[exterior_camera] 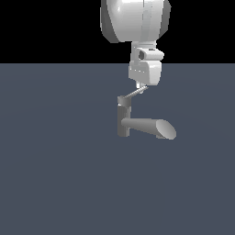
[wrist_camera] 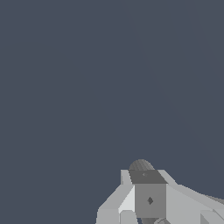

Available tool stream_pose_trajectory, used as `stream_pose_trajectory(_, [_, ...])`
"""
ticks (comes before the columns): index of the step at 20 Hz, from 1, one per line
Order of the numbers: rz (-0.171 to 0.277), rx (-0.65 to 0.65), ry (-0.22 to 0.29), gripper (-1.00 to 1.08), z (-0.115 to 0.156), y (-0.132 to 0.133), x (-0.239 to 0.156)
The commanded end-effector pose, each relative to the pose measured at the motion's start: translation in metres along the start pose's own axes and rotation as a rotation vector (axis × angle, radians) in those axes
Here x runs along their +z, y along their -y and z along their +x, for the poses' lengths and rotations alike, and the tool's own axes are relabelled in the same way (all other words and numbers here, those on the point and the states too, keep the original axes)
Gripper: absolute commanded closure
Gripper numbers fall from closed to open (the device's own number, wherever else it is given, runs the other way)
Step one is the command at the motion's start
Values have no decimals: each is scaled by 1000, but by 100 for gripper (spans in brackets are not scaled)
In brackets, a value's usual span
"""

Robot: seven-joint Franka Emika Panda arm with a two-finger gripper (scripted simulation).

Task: Turn on the faucet by rotating a designated handle.

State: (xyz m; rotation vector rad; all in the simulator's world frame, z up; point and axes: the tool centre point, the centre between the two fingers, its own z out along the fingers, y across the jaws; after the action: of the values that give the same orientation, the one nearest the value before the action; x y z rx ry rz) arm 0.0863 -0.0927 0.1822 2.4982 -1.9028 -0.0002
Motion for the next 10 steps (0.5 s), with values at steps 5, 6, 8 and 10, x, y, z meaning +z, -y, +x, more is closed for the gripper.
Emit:
stream_pose_trajectory(5, [0, 3, 0, 108, 1, -2, 0])
stream_pose_trajectory(6, [0, 3, 0, 108, 1, -5, 0])
stream_pose_trajectory(8, [0, 3, 0, 108, 2, -11, 0])
stream_pose_trajectory(10, [0, 3, 0, 108, 2, -17, 0])
